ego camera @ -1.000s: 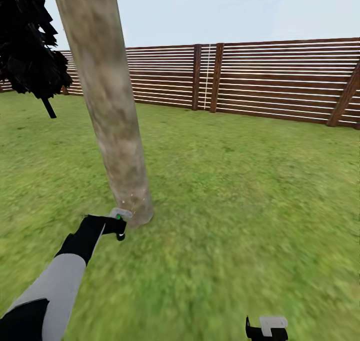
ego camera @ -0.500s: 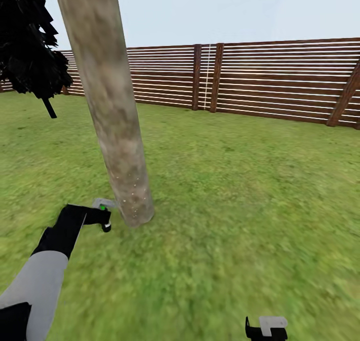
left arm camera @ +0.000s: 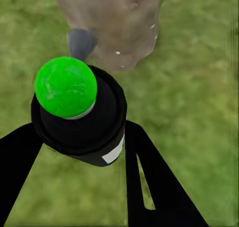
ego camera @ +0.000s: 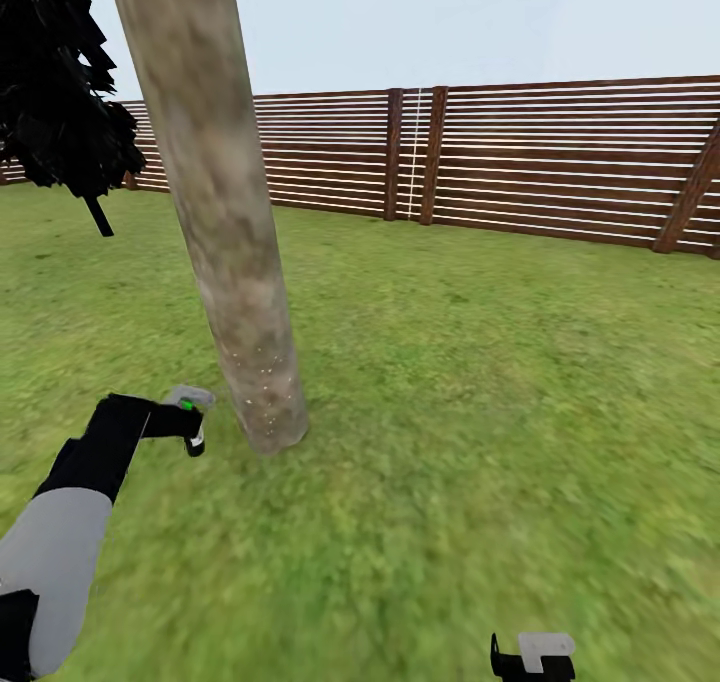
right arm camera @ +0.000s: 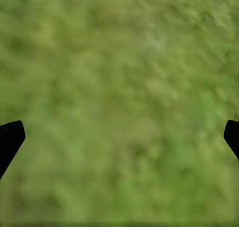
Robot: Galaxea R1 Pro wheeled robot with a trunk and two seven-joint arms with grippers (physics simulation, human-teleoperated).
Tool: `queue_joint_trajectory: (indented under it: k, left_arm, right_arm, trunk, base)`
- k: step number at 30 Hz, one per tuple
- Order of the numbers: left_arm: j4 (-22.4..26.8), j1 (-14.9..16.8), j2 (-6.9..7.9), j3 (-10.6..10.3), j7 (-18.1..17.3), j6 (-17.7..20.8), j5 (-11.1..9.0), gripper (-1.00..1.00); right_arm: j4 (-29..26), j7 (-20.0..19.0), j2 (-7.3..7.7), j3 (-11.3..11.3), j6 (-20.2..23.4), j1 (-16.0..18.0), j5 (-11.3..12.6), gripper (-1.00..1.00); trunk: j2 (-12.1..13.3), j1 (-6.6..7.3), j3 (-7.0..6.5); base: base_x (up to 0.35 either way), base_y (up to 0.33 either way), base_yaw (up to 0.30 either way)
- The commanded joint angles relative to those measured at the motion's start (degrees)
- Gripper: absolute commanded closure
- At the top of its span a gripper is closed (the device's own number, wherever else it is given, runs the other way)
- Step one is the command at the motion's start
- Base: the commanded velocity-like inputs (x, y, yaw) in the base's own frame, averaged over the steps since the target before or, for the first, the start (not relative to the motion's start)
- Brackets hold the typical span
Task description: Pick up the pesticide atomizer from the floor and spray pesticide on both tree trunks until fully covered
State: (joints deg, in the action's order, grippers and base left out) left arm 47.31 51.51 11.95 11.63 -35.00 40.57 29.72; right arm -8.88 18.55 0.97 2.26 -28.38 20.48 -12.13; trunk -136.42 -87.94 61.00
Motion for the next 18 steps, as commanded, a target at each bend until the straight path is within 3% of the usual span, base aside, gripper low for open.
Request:
queue_joint_trajectory:
  k: [1, 4, 6, 10, 14, 16, 18]
  left_arm:
    - [0.1, 0.0, -0.42, -0.2, -0.3, 0.0, 0.1, 1.00]
    - [1.3, 1.3, -3.68, -0.8, -0.6, 2.2, 0.1, 1.00]
    - [1.6, 2.3, -4.52, -0.9, -0.6, 3.1, 0.1, 1.00]
    - [1.7, 4.1, -3.40, -0.7, -0.7, 3.6, 0.3, 1.00]
    - [1.6, 3.6, -0.49, -0.8, -0.7, 3.6, -0.1, 1.00]
    - [1.1, 3.3, -0.71, -0.9, -0.7, 3.2, 0.1, 1.00]
    - [0.6, 3.2, -1.97, -1.6, -0.7, 3.0, 0.1, 1.00]
  right_arm:
    - [0.0, 0.0, 0.00, 0.0, 0.0, 0.0, 0.0, -1.00]
    - [0.0, 0.0, 0.07, 0.0, 0.0, 0.0, 0.0, -1.00]
    - [0.0, 0.0, 0.04, 0.0, 0.0, 0.0, 0.0, -1.00]
    - [0.0, 0.0, 0.02, -0.1, 0.0, 0.0, 0.0, -1.00]
    - [0.0, 0.0, 0.04, -0.1, 0.0, 0.0, 0.0, -1.00]
    - [0.0, 0.0, 0.04, -0.1, 0.0, 0.0, 0.0, -1.00]
    - [0.0, 0.0, 0.04, -0.1, 0.0, 0.0, 0.0, -1.00]
  trunk:
    - [0.0, 0.00, 0.00]
    - [0.0, 0.00, 0.00]
    - [0.0, 0.00, 0.00]
    - [0.0, 0.00, 0.00]
    - [0.0, 0.00, 0.00]
    - [0.0, 0.00, 0.00]
    - [0.0, 0.00, 0.00]
  base:
    - [0.000, 0.000, 0.000]
    - [0.000, 0.000, 0.000]
    - [0.000, 0.000, 0.000]
    - [0.000, 0.000, 0.000]
    - [0.000, 0.000, 0.000]
    - [0.000, 0.000, 0.000]
    - [0.000, 0.000, 0.000]
